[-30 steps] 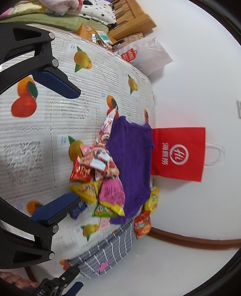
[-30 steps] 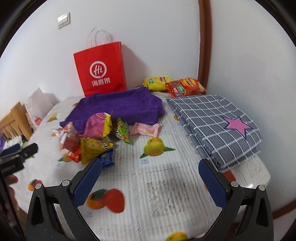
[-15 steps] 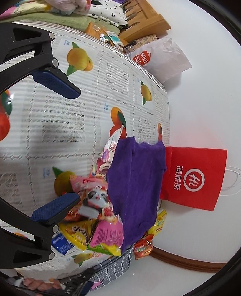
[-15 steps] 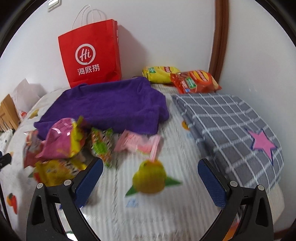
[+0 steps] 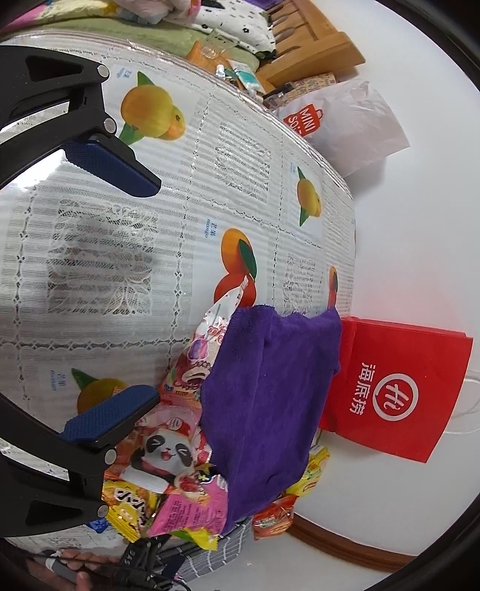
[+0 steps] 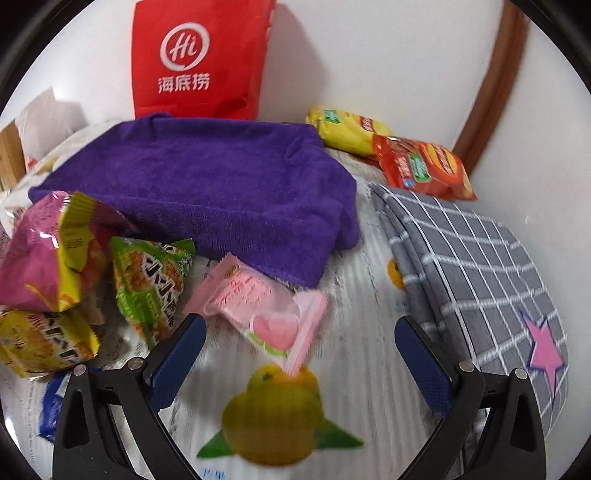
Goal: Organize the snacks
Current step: 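Move the right gripper to the pink peach candy and grasp it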
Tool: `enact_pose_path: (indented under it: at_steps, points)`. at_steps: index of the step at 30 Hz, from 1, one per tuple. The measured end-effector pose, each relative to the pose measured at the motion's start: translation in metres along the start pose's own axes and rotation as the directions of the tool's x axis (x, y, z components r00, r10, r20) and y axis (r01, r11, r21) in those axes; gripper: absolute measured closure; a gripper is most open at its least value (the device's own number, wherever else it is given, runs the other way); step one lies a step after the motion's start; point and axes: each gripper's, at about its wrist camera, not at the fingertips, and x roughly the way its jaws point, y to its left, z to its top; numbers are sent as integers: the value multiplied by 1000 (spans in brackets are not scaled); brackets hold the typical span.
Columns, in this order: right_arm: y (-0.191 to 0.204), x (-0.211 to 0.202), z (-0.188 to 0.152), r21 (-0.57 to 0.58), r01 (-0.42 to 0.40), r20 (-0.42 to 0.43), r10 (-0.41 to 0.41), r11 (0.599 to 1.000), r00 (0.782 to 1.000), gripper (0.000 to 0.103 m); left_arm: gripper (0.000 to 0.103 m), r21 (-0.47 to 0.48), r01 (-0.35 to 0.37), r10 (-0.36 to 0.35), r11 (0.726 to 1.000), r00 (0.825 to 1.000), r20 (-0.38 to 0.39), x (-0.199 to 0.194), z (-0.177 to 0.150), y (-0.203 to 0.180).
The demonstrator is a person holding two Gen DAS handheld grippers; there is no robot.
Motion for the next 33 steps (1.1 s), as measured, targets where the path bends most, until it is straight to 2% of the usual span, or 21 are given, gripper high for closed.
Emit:
enact_pose_path:
  at_steps: [3, 5, 8, 11, 12, 14, 16, 17, 18, 31, 32, 33]
  points:
    - [2, 11, 6, -26, -7, 2, 7, 1000, 1000, 2, 1, -7, 8, -8, 1000, 1000, 6, 2, 2, 2]
    - [2, 19, 10, -31, -31, -27, 30, 999, 999, 2, 1, -9, 12, -12, 1000, 1000, 2, 5, 3, 4]
    - [-3, 22, 12, -4, -92, -33, 91, 996, 995, 9, 1, -10, 13, -13, 1000, 1000, -3, 7, 3, 6]
    - [-7, 24, 10, 22, -152, -37, 153, 988, 988, 29, 1, -14, 14, -14, 1000, 1000, -7, 10, 3, 7]
    - [-8, 23, 9, 33, -179, -34, 180, 983, 983, 39, 1, -15, 17, -17, 1000, 1000, -7, 10, 3, 6]
    - [-8, 21, 8, 39, -206, -30, 207, 978, 978, 46, 1, -15, 21, -21, 1000, 1000, -6, 10, 3, 5]
    - [-6, 16, 4, 38, -196, -21, 197, 980, 980, 53, 1, -10, 25, -25, 1000, 1000, -4, 8, 1, 3]
    - [-5, 13, 2, 36, -196, -18, 196, 980, 980, 74, 1, -7, 26, -26, 1000, 1000, -4, 7, 0, 3]
    - [-5, 11, -1, 39, -205, -23, 206, 978, 978, 86, 1, -1, 25, -25, 1000, 1000, -5, 5, -1, 2]
    - [-12, -17, -33, 114, -242, -5, 244, 963, 970, 85, 1, -9, 32, -32, 999, 999, -19, 9, 3, -6]
    - [-11, -19, -35, 107, -240, -5, 242, 965, 970, 84, 1, -10, 31, -31, 999, 999, -23, 10, 3, -7]
    - [-10, -22, -36, 92, -231, -4, 233, 968, 973, 78, 1, -12, 32, -32, 999, 999, -31, 13, 3, -8]
